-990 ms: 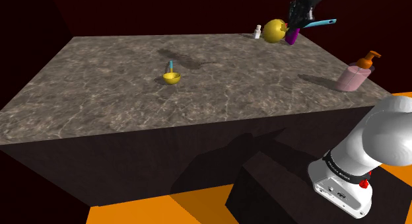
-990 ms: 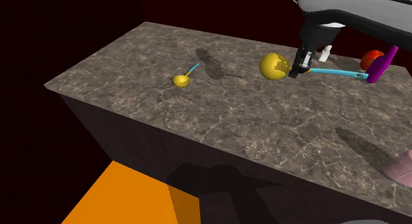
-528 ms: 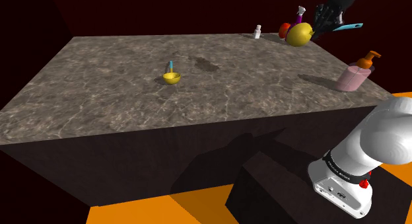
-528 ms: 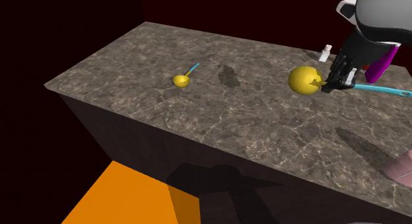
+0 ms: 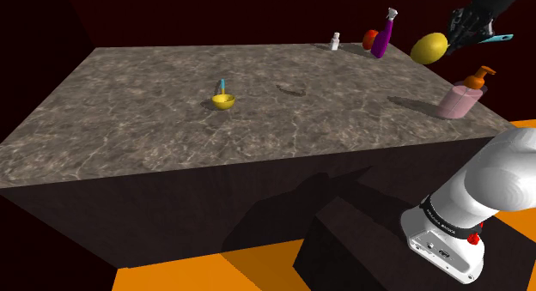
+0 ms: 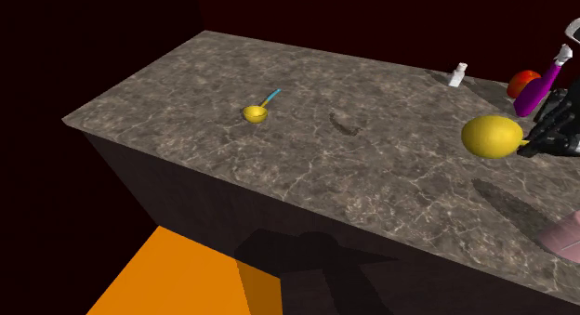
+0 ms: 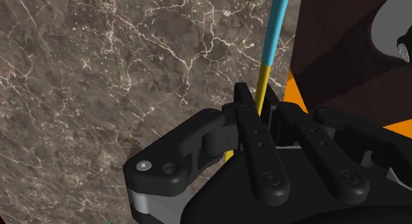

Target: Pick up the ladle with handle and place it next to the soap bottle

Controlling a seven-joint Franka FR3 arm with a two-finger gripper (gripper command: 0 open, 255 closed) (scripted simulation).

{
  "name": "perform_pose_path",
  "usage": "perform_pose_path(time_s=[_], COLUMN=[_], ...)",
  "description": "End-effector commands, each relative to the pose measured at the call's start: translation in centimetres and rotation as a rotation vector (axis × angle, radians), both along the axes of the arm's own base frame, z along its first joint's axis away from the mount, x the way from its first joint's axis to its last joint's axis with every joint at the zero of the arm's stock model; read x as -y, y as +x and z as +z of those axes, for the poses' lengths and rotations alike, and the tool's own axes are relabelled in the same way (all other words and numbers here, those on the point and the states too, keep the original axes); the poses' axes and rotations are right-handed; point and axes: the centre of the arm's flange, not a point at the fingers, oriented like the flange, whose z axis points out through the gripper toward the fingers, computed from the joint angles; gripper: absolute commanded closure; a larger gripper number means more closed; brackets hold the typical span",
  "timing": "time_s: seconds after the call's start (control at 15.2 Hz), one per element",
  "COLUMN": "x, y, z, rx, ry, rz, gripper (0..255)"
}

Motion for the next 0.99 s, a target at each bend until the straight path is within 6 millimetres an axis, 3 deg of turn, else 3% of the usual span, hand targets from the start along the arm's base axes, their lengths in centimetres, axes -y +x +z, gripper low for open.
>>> perform_pose_path(time_s=[0.0, 0.92], x=[0.5, 0.5], y=[-1.0, -1.0], z=[-0.5, -7.9], rx=[-0.001, -0.001], ry=[0.000, 0.000], rz=[0.001, 0.001], gripper=[255, 255])
